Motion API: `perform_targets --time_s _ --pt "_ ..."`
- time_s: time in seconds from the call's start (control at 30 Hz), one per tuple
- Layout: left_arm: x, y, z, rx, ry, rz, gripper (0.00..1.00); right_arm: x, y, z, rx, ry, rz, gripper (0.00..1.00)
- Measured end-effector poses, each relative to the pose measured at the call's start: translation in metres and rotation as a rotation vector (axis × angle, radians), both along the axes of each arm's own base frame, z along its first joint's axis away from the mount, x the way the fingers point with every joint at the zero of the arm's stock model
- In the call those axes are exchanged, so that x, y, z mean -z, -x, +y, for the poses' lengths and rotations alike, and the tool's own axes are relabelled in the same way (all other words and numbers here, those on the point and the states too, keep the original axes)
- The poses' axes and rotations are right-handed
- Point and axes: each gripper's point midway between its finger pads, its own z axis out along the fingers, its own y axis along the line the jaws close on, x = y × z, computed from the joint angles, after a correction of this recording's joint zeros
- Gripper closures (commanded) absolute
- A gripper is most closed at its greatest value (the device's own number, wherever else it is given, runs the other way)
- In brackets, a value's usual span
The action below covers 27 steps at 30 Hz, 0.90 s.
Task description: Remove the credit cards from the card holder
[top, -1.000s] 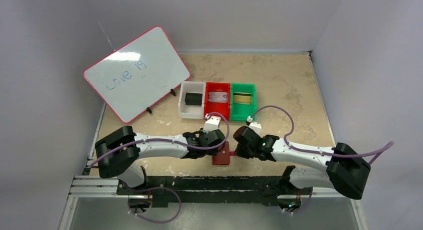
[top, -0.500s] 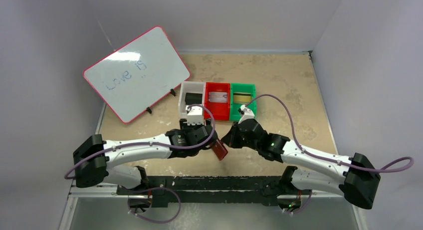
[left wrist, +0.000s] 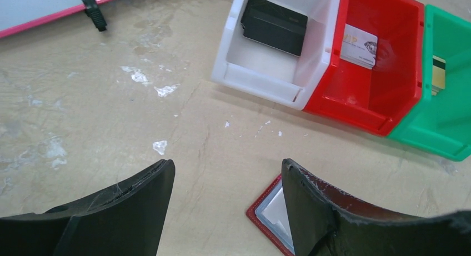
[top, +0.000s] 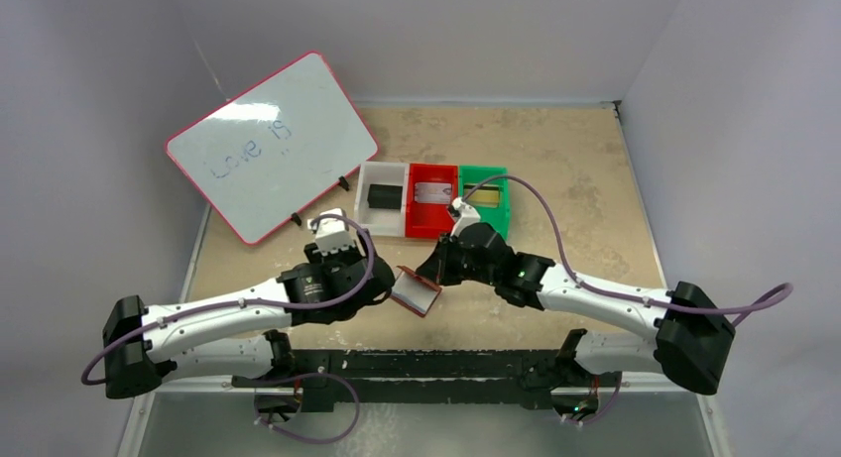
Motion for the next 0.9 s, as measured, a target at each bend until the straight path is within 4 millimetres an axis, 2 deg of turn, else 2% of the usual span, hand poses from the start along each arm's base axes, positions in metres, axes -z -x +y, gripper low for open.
perform_targets --time_s 0.13,0.27,0.33,0.43,0.5,0.63,0.9 --pt "-0.004 0.002 0.012 -0.022 0.004 -0.017 0.27 -0.007 0.001 0.005 -0.006 -0.038 0.004 1.00" --pt "-0.009 0.001 0.014 -0.029 0.020 -0.032 0.27 -0.013 -0.002 -0.003 0.090 -0.090 0.075 1.00" --pt "-0.009 0.001 0.013 -0.026 0.021 -0.032 0.27 -0.012 -0.010 -0.020 0.167 -0.122 0.106 1.00" --pt "-0.007 0.000 0.006 -0.008 0.021 -0.026 0.27 0.009 -0.020 -0.058 0.308 -0.139 0.165 1.00" --pt "-0.006 -0.001 -0.002 0.014 0.033 -0.020 0.27 0.029 -0.017 -0.079 0.377 -0.124 0.208 1.00" --pt "-0.003 -0.001 -0.025 0.095 0.069 -0.001 0.28 0.061 0.006 -0.099 0.414 -0.094 0.286 1.00" --pt "0.019 0.004 -0.100 0.333 0.149 0.084 0.31 0.087 0.031 -0.120 0.473 -0.109 0.363 1.00"
